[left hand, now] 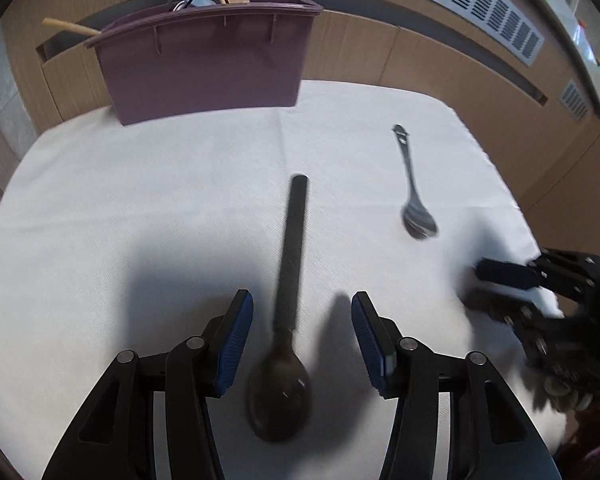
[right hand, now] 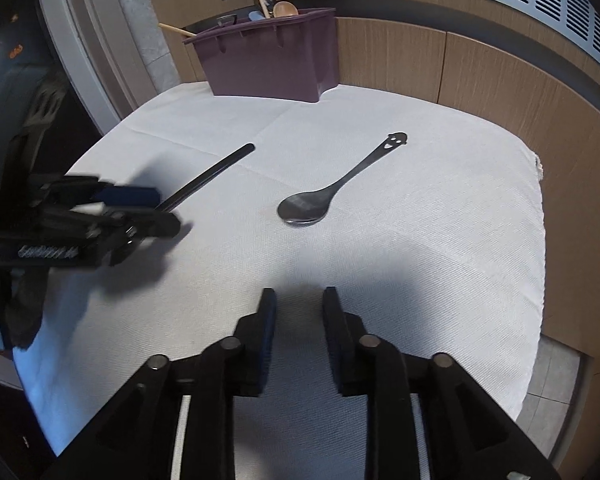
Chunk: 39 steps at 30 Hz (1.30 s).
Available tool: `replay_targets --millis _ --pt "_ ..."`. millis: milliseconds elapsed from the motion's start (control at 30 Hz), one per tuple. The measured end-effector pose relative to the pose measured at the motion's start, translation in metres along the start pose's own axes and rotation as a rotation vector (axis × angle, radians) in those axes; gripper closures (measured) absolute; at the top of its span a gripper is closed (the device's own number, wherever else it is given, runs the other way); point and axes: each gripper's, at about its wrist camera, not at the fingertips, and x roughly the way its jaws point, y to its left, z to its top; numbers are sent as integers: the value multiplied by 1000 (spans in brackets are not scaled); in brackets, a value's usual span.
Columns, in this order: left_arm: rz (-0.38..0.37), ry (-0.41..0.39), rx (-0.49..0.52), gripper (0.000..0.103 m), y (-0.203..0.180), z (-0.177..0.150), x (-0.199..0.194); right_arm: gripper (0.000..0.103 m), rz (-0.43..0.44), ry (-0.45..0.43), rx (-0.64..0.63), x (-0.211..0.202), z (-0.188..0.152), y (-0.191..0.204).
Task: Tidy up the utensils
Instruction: 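Grasp the dark long-handled spoon by its handle with the left gripper, then grasp the steel smiley-face spoon with the right gripper while the left holds the dark spoon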
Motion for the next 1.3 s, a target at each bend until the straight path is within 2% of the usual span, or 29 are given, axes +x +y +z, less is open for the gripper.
replay_targets --millis 100,200,267,333,433,567,633,667,733,800,833,867,900,933,1033,1167,1233,1300 --pt "34 22 51 72 1 11 7 76 -13 -18 -18 -3 -6 3" --pt "43 54 109 72 -4 21 14 70 -11 -31 -32 -3 -8 7" --pt "62 76 144 72 -10 26 17 60 -6 -38 -42 -4 -11 11" --pt "80 91 165 73 -16 31 20 56 -24 -42 -71 -5 -14 17" --pt "86 111 159 74 -18 36 23 51 -50 -38 -107 -6 -13 23" --pt "54 153 101 74 -13 41 24 46 -32 -35 -79 -7 -11 19" --pt "52 147 99 74 -13 40 23 43 -37 -30 -78 -8 -11 20" --pt "56 128 95 75 -13 37 22 41 -47 -23 -100 -8 -11 24" --pt "45 84 81 90 -9 32 17 41 -59 -15 -122 -7 -10 27" --pt "-31 54 4 91 6 26 9 42 -45 -1 -101 -8 -8 24" --pt "-87 29 -63 91 17 21 2 49 -35 9 -89 -9 -6 22" --pt "-113 -1 -111 91 27 16 -5 66 -18 17 -67 -12 -2 18" --pt "-123 -37 -153 91 36 12 -14 73 7 15 -28 -15 6 11" --pt "-126 -80 -196 91 47 6 -24 75 14 -4 17 -19 14 4" --pt "-118 -171 -279 91 68 -7 -47 73 -75 -39 111 -15 40 -10" --pt "-48 -304 -309 91 83 -22 -82 73 -147 14 294 17 74 -34" --pt "-48 -345 -324 91 89 -26 -93 73 -154 33 363 32 85 -39" --pt "-53 -361 -331 91 96 -29 -100 72 -206 41 377 45 95 -35"
